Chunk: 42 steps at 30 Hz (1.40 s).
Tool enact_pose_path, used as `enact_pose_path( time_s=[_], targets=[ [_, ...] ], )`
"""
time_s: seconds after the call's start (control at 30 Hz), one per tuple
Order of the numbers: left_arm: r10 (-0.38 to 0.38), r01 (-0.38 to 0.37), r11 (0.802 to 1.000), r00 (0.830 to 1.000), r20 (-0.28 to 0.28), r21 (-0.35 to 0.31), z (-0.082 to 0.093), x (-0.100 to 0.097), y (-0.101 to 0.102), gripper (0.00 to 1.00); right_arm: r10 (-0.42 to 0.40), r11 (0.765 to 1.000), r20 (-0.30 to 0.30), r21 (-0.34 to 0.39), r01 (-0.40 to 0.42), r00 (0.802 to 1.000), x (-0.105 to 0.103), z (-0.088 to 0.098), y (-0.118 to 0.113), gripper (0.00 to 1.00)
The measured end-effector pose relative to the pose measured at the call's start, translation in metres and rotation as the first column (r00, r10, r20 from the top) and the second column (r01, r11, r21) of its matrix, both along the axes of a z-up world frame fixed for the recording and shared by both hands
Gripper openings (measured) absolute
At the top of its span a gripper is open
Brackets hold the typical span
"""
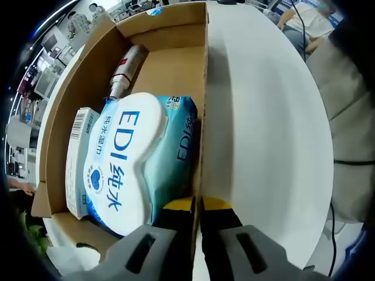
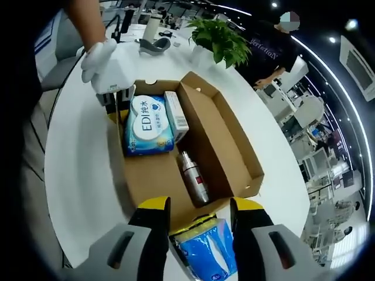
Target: Operate the shoe box by opening the lid, removing the specified soft item, and placing it in the target area until the item is outside and the box remains undamaged.
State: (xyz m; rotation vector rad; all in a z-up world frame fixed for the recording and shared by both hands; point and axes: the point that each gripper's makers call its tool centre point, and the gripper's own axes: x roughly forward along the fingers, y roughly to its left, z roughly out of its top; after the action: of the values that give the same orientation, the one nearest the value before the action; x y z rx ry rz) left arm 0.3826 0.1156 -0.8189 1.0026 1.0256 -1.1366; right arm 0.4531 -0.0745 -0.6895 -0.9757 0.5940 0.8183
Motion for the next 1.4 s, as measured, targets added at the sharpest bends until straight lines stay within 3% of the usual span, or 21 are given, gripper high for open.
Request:
enact_pose_path(
  time_s=[0.37,0.47,1.07,1.4],
  targets=[
    [0.000,0.000,1.000,1.000,-0.001,0.000,0.000,0.000,0.000,0.01,-0.007,1.000,-0.005,-0.006,0.007,1.000,0.011,-0.002,0.002,0.36],
    [0.005,-0.005,1.000,1.000,-0.005,0.000,0.000,0.000,0.000,0.01,-0.015,1.000,-0.002,0.005,0.015,1.000,0.012,-0.001,0.002,0.28],
    [0.006,-0.006,1.000,1.000,-0.009,-0.002,0.001,0.000,-0.001,0.01,-0.079,0.997,-0.046,0.012,0.080,0.996,0.024,-0.026,0.002,0.30],
    [0.004,-0.004,1.000,1.000,-0.003,-0.003,0.000,0.000,-0.001,0.01,-0.060,0.998,-0.044,-0.016,0.059,0.997,0.031,-0.033,0.007,0.29]
  ],
)
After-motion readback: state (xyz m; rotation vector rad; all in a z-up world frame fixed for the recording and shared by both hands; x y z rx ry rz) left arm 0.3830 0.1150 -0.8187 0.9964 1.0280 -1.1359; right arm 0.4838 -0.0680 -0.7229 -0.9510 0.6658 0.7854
